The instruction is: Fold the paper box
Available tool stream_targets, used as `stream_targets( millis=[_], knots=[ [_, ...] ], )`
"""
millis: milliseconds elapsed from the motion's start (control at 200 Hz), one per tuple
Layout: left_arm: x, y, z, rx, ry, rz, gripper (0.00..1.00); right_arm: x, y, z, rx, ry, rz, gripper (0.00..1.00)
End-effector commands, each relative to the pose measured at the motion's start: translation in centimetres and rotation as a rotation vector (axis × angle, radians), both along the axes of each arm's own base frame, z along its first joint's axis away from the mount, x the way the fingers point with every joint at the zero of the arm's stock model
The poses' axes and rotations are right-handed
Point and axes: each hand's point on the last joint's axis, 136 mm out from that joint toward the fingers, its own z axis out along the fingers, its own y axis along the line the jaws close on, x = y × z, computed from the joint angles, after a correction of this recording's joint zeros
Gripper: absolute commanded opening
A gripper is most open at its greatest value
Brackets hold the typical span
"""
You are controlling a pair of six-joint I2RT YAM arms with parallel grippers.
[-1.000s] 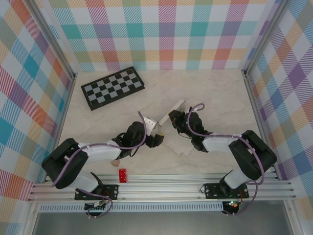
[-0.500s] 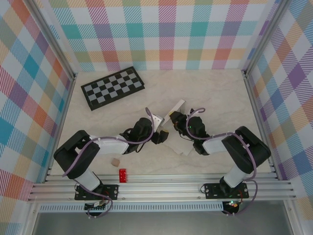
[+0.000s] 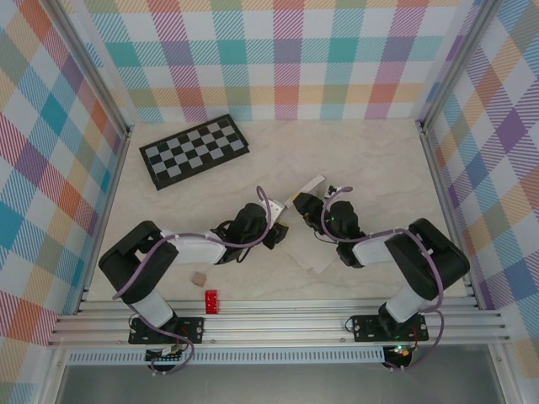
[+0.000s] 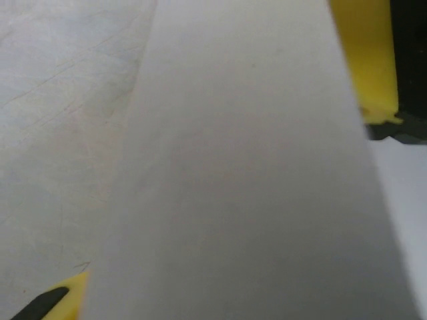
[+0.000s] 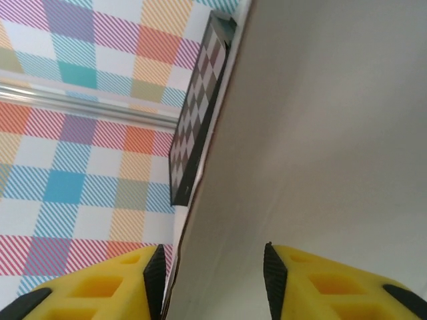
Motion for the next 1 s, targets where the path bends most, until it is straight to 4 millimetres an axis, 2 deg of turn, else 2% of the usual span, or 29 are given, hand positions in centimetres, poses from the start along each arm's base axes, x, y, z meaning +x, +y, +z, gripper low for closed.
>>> stream_targets(
  millis=[0,170,275,315,415,455,530,690,780,920,995],
  knots=[
    [0.7,-0.8,0.7,0.001,-0.029,0.001,0.23,-0.8,-0.1,-1.3,-0.114,0.055,0.057,0.51],
    [0.9,-0.2,0.6,0.041,-0.052,0.012,0.21,-0.8,-1.4,2.0,-0.128,0.056,0.053,0.54],
    [1.2,0.5,1.1,0.099,-0.096,0.014,0.21,-1.8,-2.9,5.0,-0.263,0.054,0.064,0.64],
    [1.3,0.6,1.3,0.127,-0.11,0.005,0.21,-2.4,-3.9,6.1,-0.344,0.057,0.064,0.67],
    [1.3,0.9,1.6,0.197,-0.14,-0.035,0.21,-3.1,-7.3,8.8,-0.52,0.065,0.057,0.67],
    [1.2,1.1,1.7,0.211,-0.146,-0.047,0.21,-2.9,-8.8,9.9,-0.57,0.064,0.052,0.67],
    [1.3,1.4,1.8,0.213,-0.143,-0.056,0.21,-1.6,-10.0,11.7,-0.61,0.028,0.089,0.68],
    [0.9,1.8,1.3,0.201,-0.107,-0.082,0.21,3.3,-10.2,11.3,-0.636,-0.093,0.163,0.66],
    [0.9,2.0,1.3,0.184,-0.091,-0.078,0.21,5.7,-10.0,9.9,-0.635,-0.129,0.182,0.64],
    [1.1,2.3,1.4,0.176,-0.084,-0.071,0.2,7.8,-9.3,7.3,-0.535,-0.114,0.276,0.6],
    [1.1,2.3,1.3,0.175,-0.081,-0.07,0.21,8.4,-9.7,6.5,-0.477,-0.105,0.275,0.58]
  ],
)
